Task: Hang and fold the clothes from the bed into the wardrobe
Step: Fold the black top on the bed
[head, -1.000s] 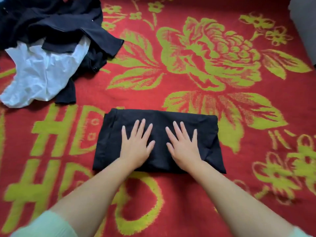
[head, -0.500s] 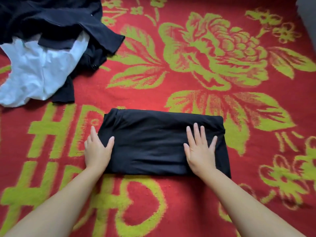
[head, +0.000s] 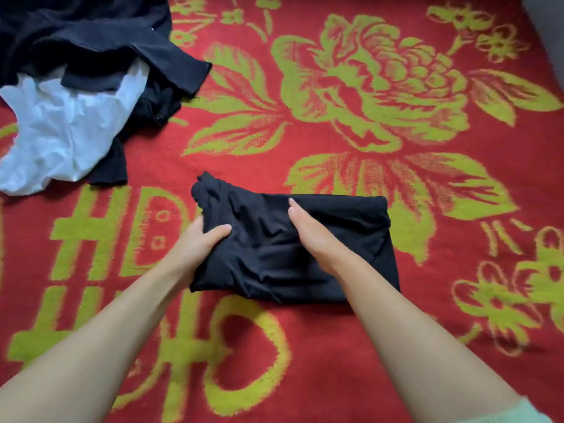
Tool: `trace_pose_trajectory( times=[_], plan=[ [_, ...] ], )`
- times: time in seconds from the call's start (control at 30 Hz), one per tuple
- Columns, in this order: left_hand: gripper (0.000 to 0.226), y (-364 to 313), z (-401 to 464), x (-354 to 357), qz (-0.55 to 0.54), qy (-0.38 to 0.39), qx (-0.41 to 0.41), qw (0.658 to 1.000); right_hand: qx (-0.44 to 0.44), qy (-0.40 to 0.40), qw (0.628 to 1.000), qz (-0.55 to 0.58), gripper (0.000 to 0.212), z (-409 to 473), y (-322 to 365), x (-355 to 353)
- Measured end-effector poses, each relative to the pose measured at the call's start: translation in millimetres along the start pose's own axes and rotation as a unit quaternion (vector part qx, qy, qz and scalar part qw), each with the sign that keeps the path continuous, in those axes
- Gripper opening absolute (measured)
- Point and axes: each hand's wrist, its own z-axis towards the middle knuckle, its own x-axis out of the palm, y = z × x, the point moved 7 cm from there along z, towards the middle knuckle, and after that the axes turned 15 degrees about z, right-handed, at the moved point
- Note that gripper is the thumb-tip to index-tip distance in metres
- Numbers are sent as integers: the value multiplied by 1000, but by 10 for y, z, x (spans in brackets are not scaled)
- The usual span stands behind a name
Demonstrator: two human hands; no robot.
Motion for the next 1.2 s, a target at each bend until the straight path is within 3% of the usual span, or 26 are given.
trace_pose_trajectory(
  times=[0.07,0.17,0.27,0.37,0.4,0.43,0.5,0.53,0.6,0.67,0.73,0.83,0.9,0.97,1.0,1.13,1.2],
  plan=[
    [41,-415,-57,406,20,30,43,998,5,-48,990,132,52,-229,24,-381],
    [65,-905,-82,1144,140,42,115,983,-11,-118,970,214,51,-441,38,-967],
    [76,-1079,-121,1926,233,74,113,963,-34,-179,955,233,50,-641,40,-1434],
    [79,-929,-186,2532,270,213,63,937,-20,-233,956,178,49,-717,-107,-1750],
    [72,-868,-192,2571,284,226,72,929,-10,-248,959,140,49,-730,-187,-1819],
    [59,-859,-160,2472,305,190,98,928,0,-256,963,82,50,-732,-250,-1859],
    [35,-873,-42,2020,332,7,149,931,21,-260,965,-36,54,-746,-398,-1853],
    [31,-870,32,1725,328,-89,160,927,37,-266,961,-64,60,-758,-471,-1812],
    [37,-754,281,1209,325,-187,110,920,63,-293,951,-79,75,-775,-573,-1727],
    [54,-476,595,899,301,-164,-36,939,77,-312,942,-98,83,-749,-624,-1659],
    [69,-283,731,873,202,-103,-137,964,98,-296,945,-100,77,-658,-657,-1603],
    [67,-199,714,1108,-10,-15,-163,986,115,-232,954,-149,63,-545,-613,-1533],
    [42,-210,637,1246,-34,51,-154,986,108,-185,955,-204,57,-496,-484,-1564],
    [16,-255,458,1271,-45,63,-140,987,93,-147,948,-266,53,-438,-284,-1638],
    [17,-271,324,1283,-69,55,-132,987,78,-134,940,-304,51,-404,-169,-1681],
    [15,8,-413,1463,-151,31,-150,977,22,-168,856,-489,58,-301,205,-1706],
    [9,322,-627,1448,-104,-11,-195,975,-53,-216,819,-529,63,-372,327,-1562]
  ],
)
